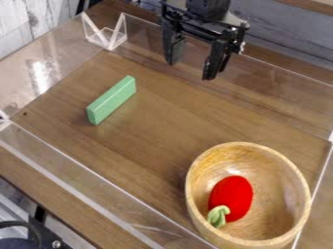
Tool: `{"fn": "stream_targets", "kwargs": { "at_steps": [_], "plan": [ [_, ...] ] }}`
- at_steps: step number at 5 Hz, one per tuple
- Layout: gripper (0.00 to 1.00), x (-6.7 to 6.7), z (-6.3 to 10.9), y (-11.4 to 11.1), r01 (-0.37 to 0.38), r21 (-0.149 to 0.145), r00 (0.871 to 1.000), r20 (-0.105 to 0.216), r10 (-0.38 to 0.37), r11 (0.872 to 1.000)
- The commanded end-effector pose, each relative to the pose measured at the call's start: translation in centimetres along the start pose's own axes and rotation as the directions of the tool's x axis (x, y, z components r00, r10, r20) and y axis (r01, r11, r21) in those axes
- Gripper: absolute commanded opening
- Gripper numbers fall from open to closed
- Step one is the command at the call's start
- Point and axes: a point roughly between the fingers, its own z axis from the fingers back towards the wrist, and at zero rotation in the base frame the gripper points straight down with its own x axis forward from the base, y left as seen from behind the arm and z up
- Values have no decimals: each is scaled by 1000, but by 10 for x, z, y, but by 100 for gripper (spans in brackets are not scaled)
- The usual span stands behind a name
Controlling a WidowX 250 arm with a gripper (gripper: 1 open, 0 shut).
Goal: Move the red object to the left side of the table
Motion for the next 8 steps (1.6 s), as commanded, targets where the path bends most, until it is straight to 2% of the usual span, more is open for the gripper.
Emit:
{"fn": "stream_targets", "kwargs": {
  "at_steps": [1, 2, 3, 4, 5, 6, 7, 8],
  "plan": [
    [100, -13, -7, -8, 34, -14, 999, -27, -34, 999],
    [100, -37, -14, -24, 114, -36, 992, -42, -115, 993],
    [100, -56, -20, -59, 110, -35, 993, -27, -111, 993],
    [100, -68, -30, -94, 78, -37, 997, -15, -79, 996],
    [100, -79, -43, -115, 48, -41, 999, -4, -49, 998],
    [100, -79, -54, -121, 65, -42, 998, 14, -64, 997],
    [100, -77, -58, -117, 84, -34, 996, 25, -84, 996],
    [100, -78, -63, -117, 145, -24, 989, 29, -145, 989]
  ]
}}
